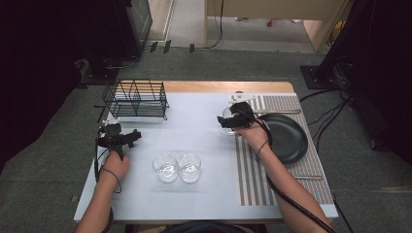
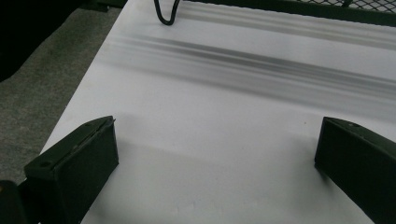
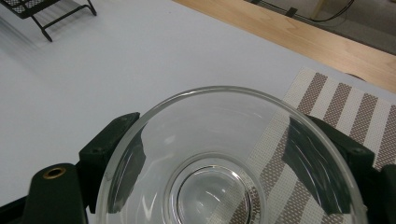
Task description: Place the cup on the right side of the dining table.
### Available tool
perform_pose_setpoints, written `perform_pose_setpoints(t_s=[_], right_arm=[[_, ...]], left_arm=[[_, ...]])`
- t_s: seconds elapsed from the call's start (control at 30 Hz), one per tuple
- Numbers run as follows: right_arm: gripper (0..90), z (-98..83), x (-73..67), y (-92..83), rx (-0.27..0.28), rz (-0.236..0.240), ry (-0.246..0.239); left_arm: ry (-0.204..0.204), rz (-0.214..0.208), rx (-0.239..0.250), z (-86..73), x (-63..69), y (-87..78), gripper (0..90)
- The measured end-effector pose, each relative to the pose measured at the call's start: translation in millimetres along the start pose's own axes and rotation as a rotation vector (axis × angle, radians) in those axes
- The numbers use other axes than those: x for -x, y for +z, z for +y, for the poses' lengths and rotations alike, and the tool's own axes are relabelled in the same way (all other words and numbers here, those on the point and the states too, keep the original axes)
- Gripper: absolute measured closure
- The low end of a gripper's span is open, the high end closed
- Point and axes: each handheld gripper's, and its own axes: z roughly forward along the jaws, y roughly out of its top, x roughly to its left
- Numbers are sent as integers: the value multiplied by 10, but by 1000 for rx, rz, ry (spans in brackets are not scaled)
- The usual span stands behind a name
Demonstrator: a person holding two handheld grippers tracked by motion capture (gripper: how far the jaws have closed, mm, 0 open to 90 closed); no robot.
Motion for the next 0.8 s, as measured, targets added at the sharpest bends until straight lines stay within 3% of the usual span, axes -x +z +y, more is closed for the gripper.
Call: perform_pose_setpoints(t_s=[0.8], right_arm=[[192, -29, 109, 17, 5, -41, 19]], left_arm=[[0, 0, 0, 0, 0, 0, 0]])
